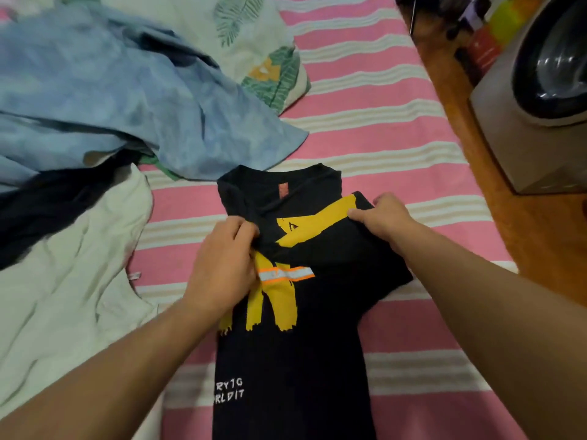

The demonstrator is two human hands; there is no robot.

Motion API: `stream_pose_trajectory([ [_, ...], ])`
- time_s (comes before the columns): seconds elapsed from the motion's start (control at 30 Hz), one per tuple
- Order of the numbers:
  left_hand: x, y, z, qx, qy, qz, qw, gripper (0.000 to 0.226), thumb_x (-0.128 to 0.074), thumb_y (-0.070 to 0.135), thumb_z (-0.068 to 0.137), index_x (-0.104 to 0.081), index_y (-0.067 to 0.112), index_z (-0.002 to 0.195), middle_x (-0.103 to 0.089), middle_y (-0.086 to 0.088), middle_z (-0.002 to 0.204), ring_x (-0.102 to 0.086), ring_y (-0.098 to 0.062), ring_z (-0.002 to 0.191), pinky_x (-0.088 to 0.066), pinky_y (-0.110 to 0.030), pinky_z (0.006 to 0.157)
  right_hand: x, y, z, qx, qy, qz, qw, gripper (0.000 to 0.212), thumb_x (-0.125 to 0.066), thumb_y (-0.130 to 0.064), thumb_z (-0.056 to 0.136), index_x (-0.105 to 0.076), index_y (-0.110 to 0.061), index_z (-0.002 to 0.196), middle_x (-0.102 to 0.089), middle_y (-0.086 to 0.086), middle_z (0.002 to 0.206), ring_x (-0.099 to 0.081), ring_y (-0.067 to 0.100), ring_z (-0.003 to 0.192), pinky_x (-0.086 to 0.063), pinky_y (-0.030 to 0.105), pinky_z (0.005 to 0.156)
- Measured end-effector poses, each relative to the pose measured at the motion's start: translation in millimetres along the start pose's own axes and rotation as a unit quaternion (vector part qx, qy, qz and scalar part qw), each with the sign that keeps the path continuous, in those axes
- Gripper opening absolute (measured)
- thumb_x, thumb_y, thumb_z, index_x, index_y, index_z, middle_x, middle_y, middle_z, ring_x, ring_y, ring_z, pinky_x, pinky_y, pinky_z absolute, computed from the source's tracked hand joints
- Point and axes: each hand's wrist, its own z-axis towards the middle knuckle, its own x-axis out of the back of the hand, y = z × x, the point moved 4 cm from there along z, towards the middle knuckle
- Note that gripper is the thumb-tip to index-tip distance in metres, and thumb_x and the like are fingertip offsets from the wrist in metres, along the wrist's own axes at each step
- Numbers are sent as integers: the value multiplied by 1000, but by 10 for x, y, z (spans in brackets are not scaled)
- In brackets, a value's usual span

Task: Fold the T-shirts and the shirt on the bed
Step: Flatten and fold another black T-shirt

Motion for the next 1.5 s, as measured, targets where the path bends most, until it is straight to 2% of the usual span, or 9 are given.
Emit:
stream_pose_trajectory([
  [0.13,69,-294,964,-89,-237,112,961,73,-63,13,73,-49,19,145,-56,-7,142,-51,-30,129,-41,-44,109,1,119,-64,-40,-112,167,979,32,-79,-25,85,-65,-2,104,-73,19,101,-72,38,90,-59,51,84],
  [0.23,22,-415,1293,-23,-357,163,920,60,-55,29,80,-50,29,139,-63,0,131,-56,-26,125,-35,-39,110,261,269,-119,49,61,326,942,14,-75,-26,87,-68,-15,89,-72,9,90,-71,32,87,-59,53,82],
  [0.33,20,-533,1475,-39,-332,233,913,21,-52,38,98,-61,26,112,-67,-5,113,-60,-30,116,-40,-38,102,363,496,-275,64,135,291,945,19,-69,-21,92,-58,-14,78,-58,3,75,-55,21,72,-46,36,63],
  [0.67,-221,169,984,-9,-25,163,986,26,-59,28,93,-61,10,112,-53,-15,122,-48,-38,115,-40,-50,99,312,759,-366,31,37,320,946,26,-69,-37,89,-66,-14,80,-65,-2,77,-62,18,76,-48,36,70],
  [0.83,-755,392,233,30,-135,139,981,60,-32,50,102,-37,21,155,-33,-13,161,-23,-34,151,-23,-50,122,278,910,-481,17,-109,360,926,21,-70,-14,92,-72,-9,112,-76,10,108,-72,26,104,-54,43,95],
  [0.97,-1019,380,334,60,-196,164,965,67,1,61,98,8,38,160,5,-9,170,11,-32,156,-1,-53,126,366,720,-470,129,11,120,984,17,-61,-15,99,-66,-6,85,-70,11,83,-66,30,82,-52,30,72],
  [1.03,-990,464,442,55,-206,155,965,64,1,62,100,11,40,159,10,-7,170,17,-32,155,5,-52,125,492,500,-505,172,68,163,969,19,-56,-17,101,-65,-6,90,-69,11,87,-64,27,84,-50,35,72],
  [1.33,-686,317,1109,-21,-153,172,973,53,-36,39,107,-28,28,158,-43,-5,153,-37,-30,140,-28,-46,117,429,970,-466,46,39,136,989,13,-55,-21,102,-67,-17,99,-69,-1,93,-66,23,96,-53,35,76],
  [1.5,-653,438,1470,-68,-184,168,966,39,-52,39,102,-55,31,141,-52,-1,132,-41,-28,127,-31,-45,107,279,1107,-655,80,16,177,981,27,-63,-22,98,-63,-29,124,-68,-12,114,-64,6,105,-53,32,88],
])
